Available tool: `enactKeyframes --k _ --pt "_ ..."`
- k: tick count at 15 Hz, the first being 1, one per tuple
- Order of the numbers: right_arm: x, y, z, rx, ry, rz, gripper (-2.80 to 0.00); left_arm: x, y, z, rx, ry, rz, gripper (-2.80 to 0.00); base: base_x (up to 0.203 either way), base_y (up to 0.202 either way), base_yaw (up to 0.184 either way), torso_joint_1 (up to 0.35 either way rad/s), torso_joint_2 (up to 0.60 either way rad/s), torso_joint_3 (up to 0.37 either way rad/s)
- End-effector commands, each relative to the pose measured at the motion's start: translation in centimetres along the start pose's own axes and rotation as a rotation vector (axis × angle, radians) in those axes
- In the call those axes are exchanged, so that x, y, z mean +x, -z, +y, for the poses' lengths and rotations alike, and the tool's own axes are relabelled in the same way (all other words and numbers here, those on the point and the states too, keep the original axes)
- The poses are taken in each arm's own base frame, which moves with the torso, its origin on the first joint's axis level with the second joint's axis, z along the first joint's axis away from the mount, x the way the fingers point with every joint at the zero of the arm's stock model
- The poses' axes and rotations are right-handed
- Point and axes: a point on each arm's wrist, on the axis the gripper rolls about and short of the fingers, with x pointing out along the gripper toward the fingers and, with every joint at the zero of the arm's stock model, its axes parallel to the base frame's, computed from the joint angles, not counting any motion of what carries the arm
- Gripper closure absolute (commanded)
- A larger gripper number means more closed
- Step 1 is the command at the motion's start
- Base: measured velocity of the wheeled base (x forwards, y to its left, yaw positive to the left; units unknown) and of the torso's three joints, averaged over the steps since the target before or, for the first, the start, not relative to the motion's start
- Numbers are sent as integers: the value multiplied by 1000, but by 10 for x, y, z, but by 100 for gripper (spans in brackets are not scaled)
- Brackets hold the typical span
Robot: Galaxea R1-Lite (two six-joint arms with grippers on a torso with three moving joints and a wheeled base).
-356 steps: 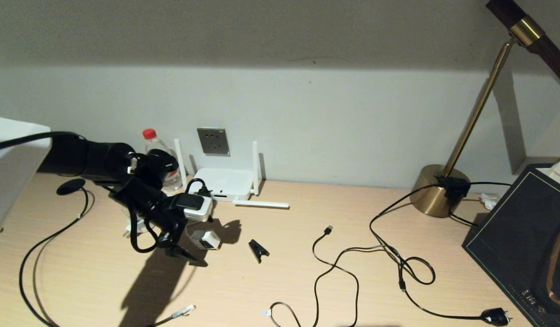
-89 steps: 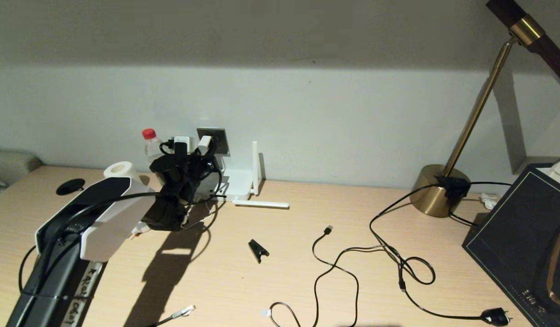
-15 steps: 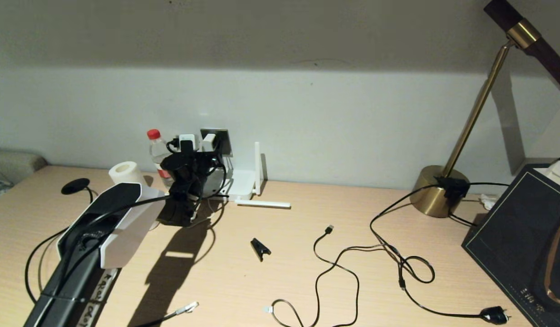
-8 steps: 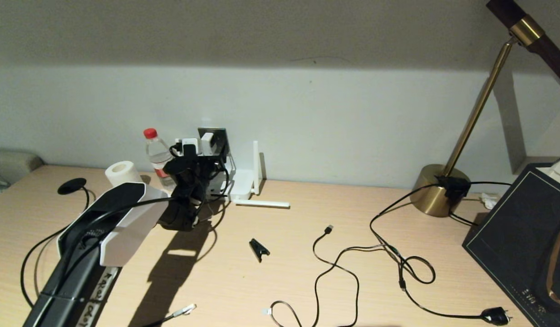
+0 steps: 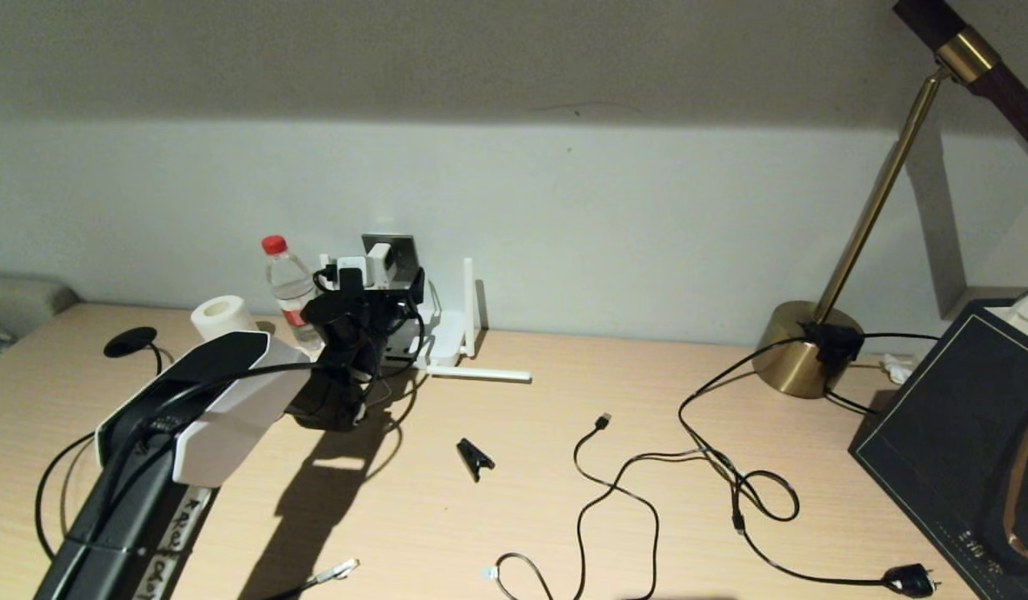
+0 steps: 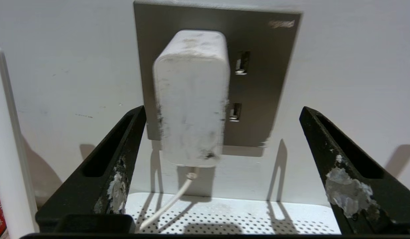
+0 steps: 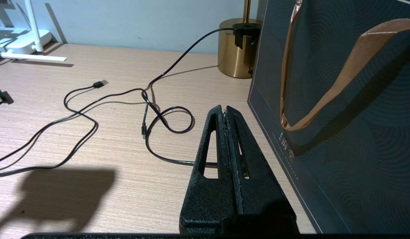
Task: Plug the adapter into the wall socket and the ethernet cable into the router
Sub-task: Pick up cable
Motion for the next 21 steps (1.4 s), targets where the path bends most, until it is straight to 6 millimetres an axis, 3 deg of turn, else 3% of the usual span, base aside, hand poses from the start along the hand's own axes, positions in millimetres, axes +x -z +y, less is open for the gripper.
enactKeyframes --k 1,6,12,21 --pt "2 10 0 0 -1 34 0 -1 -11 0 -2 0 -13 -280 0 0 0 0 0 0" --pt "2 10 0 0 1 34 0 -9 -36 4 -1 -6 -10 -280 0 0 0 0 0 0" --pt "2 10 0 0 0 34 0 -21 -57 27 10 -43 9 -280 0 0 0 0 0 0" --pt "2 10 0 0 -1 34 0 -31 -86 20 1 -21 -5 -280 0 0 0 0 0 0"
